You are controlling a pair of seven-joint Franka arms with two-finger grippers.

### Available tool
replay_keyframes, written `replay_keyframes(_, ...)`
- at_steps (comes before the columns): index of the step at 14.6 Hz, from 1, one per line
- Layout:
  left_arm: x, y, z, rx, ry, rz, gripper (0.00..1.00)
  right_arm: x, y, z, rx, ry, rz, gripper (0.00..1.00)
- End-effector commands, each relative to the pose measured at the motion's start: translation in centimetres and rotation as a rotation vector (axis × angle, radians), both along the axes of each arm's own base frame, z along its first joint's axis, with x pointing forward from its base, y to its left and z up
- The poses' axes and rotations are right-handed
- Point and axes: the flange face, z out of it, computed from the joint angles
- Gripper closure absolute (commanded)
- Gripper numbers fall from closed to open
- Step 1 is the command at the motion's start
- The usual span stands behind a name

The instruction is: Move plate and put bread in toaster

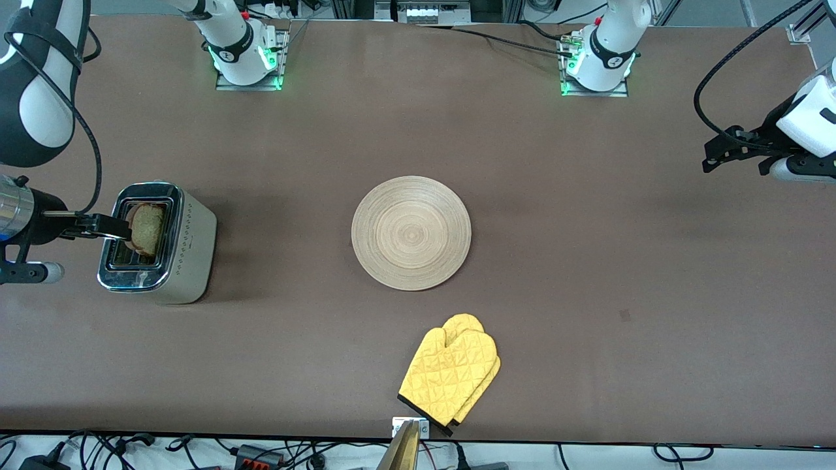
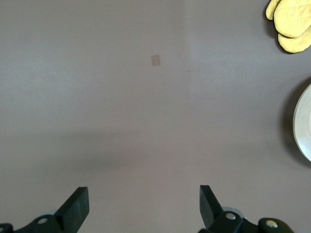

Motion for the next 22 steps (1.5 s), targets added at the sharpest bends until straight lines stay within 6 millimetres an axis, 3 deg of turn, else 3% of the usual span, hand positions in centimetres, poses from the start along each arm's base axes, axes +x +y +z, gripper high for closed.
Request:
replay_keyframes(1, -0.3, 0.0, 0.7, -0.016, 0.001, 0.009, 0.00, 0.5, 0.4, 0.6, 0.026, -0.049, -0.006, 0.00)
replay_keyframes(3, -0.3, -0.2, 0.7, -0.017, 0.001, 0.006, 0.00, 0.4, 0.6, 1.9, 0.036, -0.092, -0.005, 0.00)
replay_keyframes(6, -0.2, -0.3, 0.6, -0.019, 0.002, 0.003, 0.00, -0.2, -1.0, 3.5, 0.088, -0.127, -0.080, 0.00)
replay_keyframes(11, 0.5, 0.3, 0.1, -0.023, 0.006, 0.014, 0.00, -2.8, -4.6, 3.8, 0.085, -0.143, -0.066, 0.00)
replay_keyframes(17, 0.3, -0.2, 0.4, -0.005, 0.004, 0.002, 0.00, -4.8, -4.6, 4.7, 0.045, -0.090, -0.052, 0.00)
replay_keyframes(22, 0.3, 0.3, 0.4, -0.006, 0.002, 0.013, 0.00, -8.5, -4.6, 3.0, 0.019, -0.116, -0.045, 0.00)
